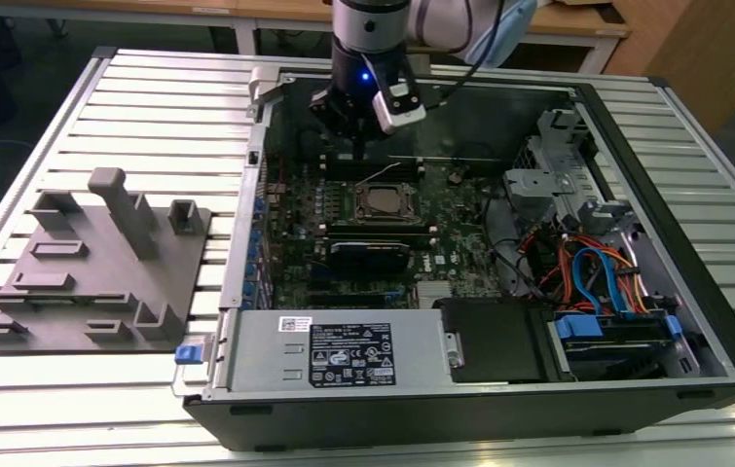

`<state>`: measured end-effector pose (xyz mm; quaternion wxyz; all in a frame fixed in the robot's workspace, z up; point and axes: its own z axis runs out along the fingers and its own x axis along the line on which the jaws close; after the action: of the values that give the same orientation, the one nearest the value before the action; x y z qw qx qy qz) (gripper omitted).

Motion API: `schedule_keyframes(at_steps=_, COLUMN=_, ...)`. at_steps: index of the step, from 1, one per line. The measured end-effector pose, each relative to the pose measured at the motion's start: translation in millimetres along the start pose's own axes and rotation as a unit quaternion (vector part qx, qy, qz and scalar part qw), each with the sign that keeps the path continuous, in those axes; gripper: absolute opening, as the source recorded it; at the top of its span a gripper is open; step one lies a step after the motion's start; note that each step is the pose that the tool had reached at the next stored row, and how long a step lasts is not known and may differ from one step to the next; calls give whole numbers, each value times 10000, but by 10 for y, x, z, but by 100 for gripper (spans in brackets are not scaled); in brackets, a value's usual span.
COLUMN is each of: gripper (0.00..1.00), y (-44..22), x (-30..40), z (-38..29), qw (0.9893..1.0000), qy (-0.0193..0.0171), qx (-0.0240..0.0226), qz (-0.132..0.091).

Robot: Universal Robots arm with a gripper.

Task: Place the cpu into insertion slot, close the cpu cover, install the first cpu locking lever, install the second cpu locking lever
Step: 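Install the first cpu locking lever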

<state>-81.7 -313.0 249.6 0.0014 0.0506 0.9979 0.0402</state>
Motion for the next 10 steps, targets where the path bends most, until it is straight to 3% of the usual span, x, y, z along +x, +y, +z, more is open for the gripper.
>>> schedule_keyframes(at_steps=5, gripper=10, y=-6, x=-23, z=68, qw=10000, qy=1, qx=0, qz=-1)
schedule_keyframes(at_steps=10, gripper=10, y=-4, x=-61, z=94, qw=10000, qy=5, qx=1, qz=-41)
